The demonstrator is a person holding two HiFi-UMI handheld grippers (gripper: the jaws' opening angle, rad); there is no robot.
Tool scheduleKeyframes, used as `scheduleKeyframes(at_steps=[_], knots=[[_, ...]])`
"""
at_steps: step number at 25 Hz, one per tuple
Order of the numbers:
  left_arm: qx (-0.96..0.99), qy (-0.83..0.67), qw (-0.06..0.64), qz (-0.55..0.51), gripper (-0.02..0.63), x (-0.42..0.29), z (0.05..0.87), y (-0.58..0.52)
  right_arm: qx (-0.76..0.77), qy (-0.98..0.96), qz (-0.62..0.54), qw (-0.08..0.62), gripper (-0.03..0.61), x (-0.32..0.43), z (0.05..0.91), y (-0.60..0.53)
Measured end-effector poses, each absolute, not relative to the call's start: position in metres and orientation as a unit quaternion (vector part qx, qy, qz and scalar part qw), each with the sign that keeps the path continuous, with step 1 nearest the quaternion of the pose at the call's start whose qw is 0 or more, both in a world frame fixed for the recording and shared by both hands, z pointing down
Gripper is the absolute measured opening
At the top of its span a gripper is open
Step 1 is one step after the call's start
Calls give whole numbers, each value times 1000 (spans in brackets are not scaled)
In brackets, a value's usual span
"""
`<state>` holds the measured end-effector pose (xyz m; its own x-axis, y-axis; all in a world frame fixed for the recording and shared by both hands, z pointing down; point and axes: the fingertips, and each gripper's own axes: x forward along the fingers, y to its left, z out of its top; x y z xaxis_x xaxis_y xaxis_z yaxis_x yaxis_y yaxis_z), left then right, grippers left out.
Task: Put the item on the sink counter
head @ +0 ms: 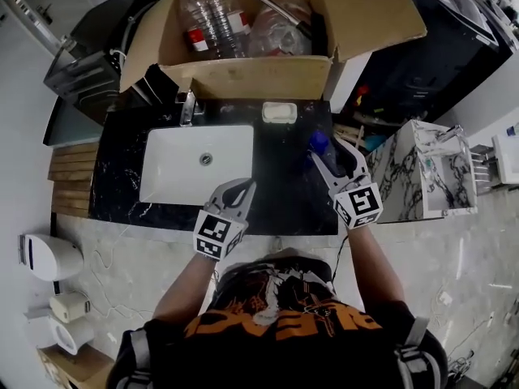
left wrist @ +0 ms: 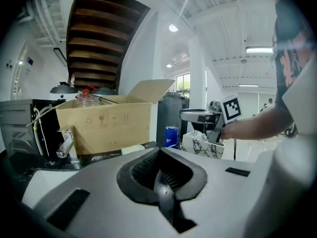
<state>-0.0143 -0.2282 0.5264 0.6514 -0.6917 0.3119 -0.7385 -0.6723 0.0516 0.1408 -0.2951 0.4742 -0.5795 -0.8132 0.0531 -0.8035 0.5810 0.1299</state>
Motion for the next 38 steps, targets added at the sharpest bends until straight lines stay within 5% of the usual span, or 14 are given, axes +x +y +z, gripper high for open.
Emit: scheduleKeyframes(at_steps=[19, 38], knots=[[940, -335, 15, 62, 18, -5, 443, -141, 519, -852, -54, 36, 53, 150, 423, -147], [929, -369, -2, -12, 18, -76, 379, -48, 538, -840, -70, 15, 14, 132, 377, -26]])
